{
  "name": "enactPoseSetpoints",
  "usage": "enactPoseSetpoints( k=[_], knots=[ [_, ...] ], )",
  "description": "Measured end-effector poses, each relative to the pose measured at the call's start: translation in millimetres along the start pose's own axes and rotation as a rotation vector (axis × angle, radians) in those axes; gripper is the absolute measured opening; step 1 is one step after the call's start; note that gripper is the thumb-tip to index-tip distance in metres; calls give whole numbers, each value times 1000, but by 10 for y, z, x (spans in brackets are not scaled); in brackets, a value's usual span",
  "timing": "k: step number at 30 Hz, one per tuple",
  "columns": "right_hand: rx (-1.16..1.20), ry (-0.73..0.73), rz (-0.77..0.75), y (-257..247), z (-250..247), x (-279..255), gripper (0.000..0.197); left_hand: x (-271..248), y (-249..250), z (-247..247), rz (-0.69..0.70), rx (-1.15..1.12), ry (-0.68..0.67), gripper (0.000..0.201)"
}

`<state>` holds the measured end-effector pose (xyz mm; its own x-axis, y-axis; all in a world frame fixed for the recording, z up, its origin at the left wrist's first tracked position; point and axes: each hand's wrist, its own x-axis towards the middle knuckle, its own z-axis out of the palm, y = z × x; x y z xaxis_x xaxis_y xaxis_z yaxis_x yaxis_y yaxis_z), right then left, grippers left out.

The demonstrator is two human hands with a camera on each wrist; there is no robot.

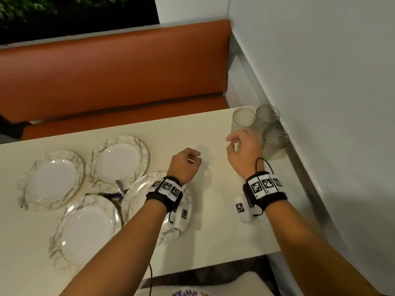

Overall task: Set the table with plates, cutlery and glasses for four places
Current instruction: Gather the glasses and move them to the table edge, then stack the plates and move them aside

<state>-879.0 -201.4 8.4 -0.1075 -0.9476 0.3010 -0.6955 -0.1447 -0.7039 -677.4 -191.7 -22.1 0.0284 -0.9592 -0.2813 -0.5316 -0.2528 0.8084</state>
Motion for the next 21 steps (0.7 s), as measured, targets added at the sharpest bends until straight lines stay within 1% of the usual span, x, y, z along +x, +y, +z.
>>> enactPoseSetpoints(
  k=[2, 5, 7, 9, 10, 12, 13, 15, 17, 19, 21],
  knots=[
    [74, -134, -1, -178, 305, -150, 21, -119, -290, -288, -37, -29, 36, 13],
    [104, -359, 93, -336, 784, -432, 20, -298, -753, -743, -103, -56, 80, 15],
    [33, -515, 202, -360, 1084, -626, 20, -428, -1037, -1031, -154, -75, 113, 15],
    [-135, -639, 312, -373, 1329, -805, 32, -565, -1333, -1299, -202, -101, 138, 15],
    [-229, -671, 368, -366, 1423, -886, 39, -627, -1470, -1421, -218, -112, 149, 15],
    [-322, -678, 482, -378, 1554, -1013, 50, -726, -1743, -1645, -249, -153, 172, 15],
    [-324, -663, 536, -376, 1602, -1071, 51, -772, -1853, -1735, -256, -170, 186, 15],
    [-273, -635, 618, -398, 1732, -1202, 42, -884, -2070, -1946, -269, -192, 204, 12],
    [-204, -570, 696, -328, 1692, -1283, 31, -924, -2131, -2006, -256, -200, 187, 13],
    [-155, -527, 728, -392, 1716, -1357, 18, -997, -2259, -2161, -259, -213, 176, 13],
    [-142, -530, 731, -475, 1643, -1337, 7, -1007, -2342, -2253, -265, -211, 152, 14]
  ],
)
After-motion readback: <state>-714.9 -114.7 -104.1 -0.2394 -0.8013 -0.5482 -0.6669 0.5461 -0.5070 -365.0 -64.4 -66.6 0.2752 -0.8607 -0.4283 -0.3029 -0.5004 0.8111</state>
